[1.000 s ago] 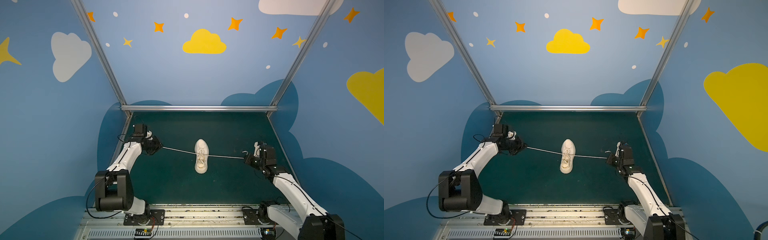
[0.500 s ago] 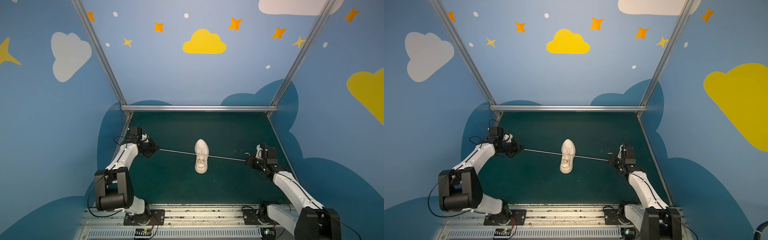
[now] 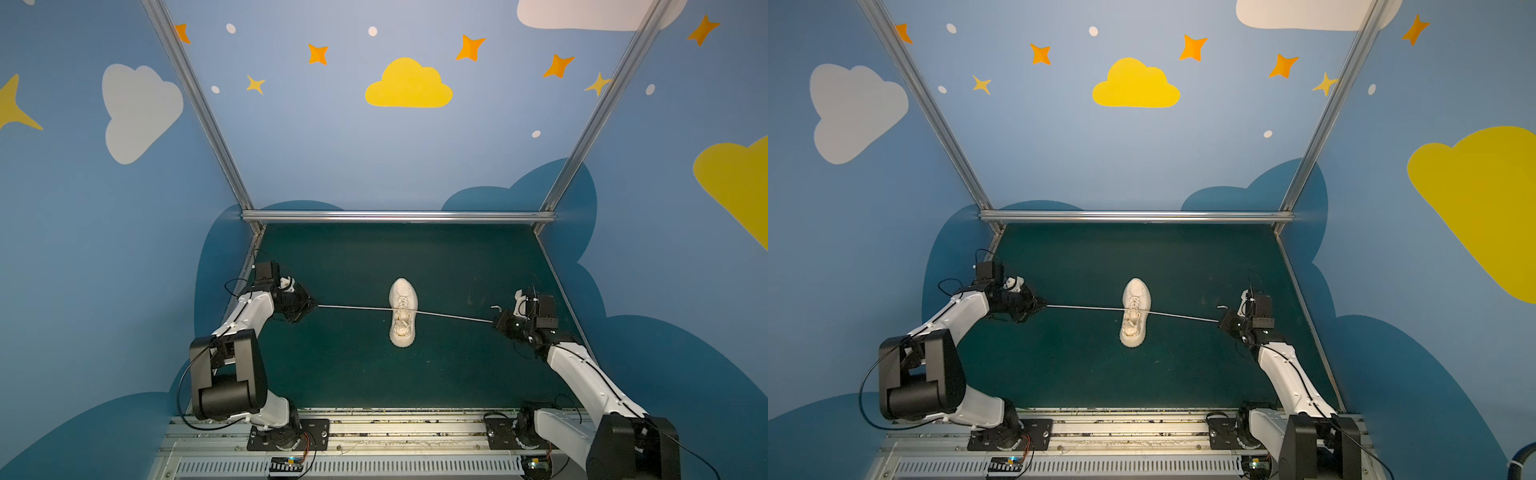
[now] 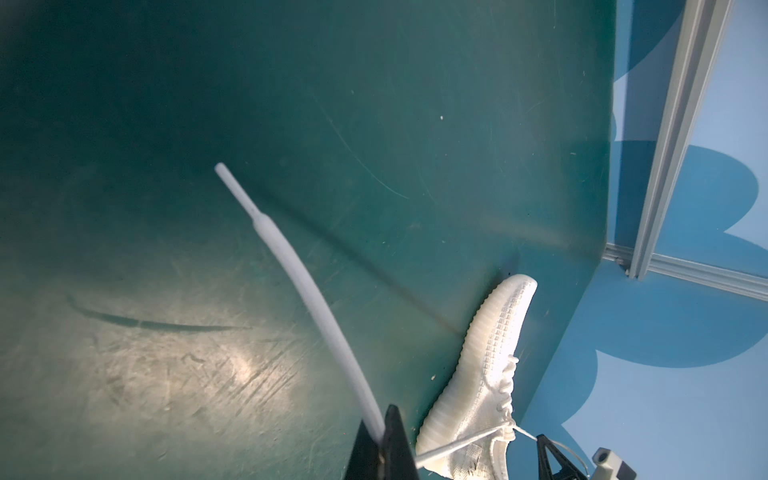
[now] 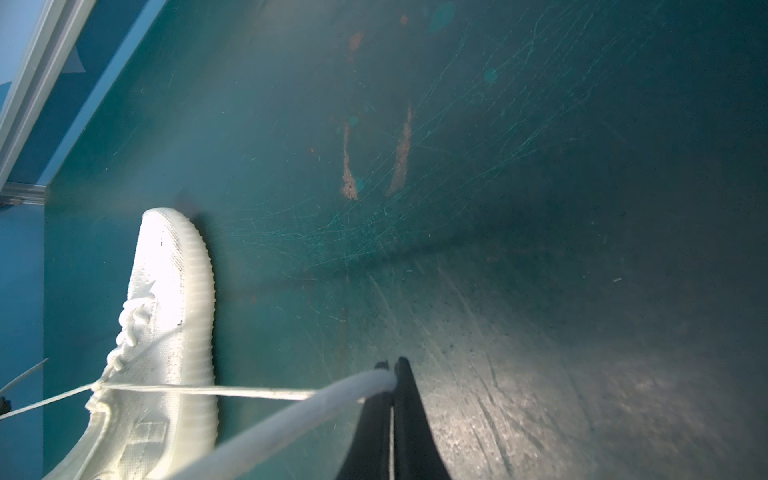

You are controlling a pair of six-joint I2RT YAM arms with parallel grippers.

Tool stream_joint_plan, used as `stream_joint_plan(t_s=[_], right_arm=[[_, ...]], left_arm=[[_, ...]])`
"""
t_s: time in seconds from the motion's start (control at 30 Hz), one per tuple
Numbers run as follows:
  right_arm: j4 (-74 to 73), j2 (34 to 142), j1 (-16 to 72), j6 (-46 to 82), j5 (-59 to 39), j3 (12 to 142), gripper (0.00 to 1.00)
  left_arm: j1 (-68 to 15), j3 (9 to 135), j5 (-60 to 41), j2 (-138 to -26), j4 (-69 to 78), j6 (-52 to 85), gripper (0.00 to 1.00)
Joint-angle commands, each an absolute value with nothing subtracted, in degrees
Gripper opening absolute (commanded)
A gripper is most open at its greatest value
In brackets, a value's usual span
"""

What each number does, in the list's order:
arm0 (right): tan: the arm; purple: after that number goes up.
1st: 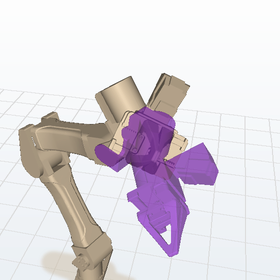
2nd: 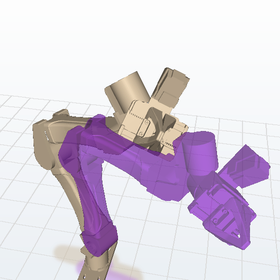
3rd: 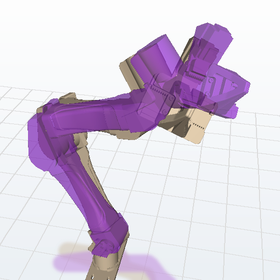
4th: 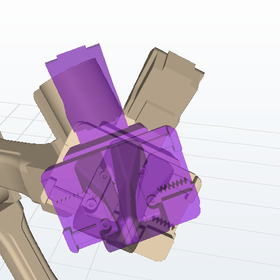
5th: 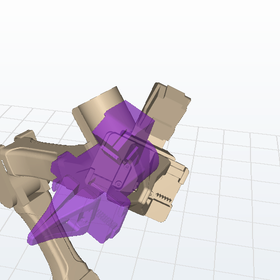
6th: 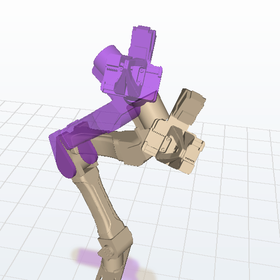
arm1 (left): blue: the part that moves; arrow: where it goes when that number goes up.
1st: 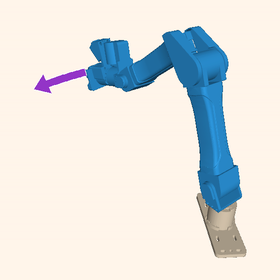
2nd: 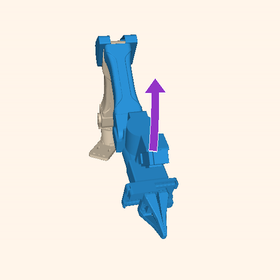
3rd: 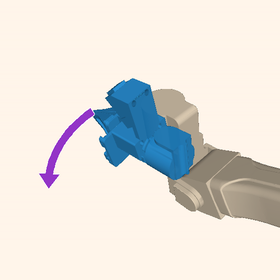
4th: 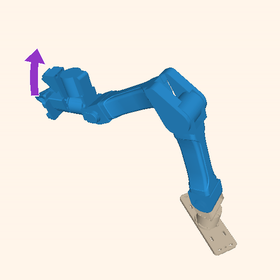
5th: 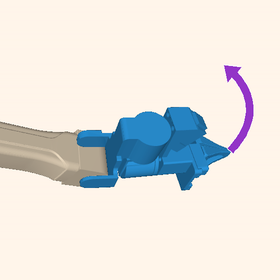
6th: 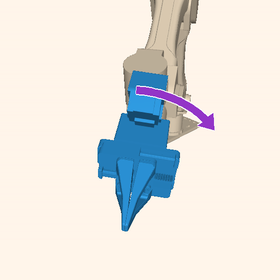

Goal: Tie the shoes

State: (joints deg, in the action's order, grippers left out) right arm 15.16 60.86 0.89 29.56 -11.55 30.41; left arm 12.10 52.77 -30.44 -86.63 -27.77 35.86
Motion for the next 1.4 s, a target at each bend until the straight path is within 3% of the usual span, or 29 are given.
stream_joint_plan(t_s=[0.0,0.13,0.43,0.77,1.37], right_arm=[[17.1,61.7,-0.8,28.4,-9.6,30.4,0.0],[15.4,62.4,-0.9,28.4,-11.7,30.7,0.0],[13.5,73.4,1.6,25.3,-27.4,39.9,0.0],[16.5,83.7,12.0,20.8,-28.9,54.6,0.0],[35.5,107.5,30.8,11.9,-31.1,89.8,0.0]], left_arm=[[13.5,52.7,-30.4,-86.4,-24.4,37.1,0.03],[13.1,51.8,-30.8,-85.8,-23.3,37.9,0.03],[7.5,48.5,-30.9,-84.6,-19.1,41.9,0.03],[1.1,49.7,-29.5,-85.3,-17.0,44.9,0.03],[0.6,51.2,-30.8,-90.8,-15.3,44.3,0.03]])
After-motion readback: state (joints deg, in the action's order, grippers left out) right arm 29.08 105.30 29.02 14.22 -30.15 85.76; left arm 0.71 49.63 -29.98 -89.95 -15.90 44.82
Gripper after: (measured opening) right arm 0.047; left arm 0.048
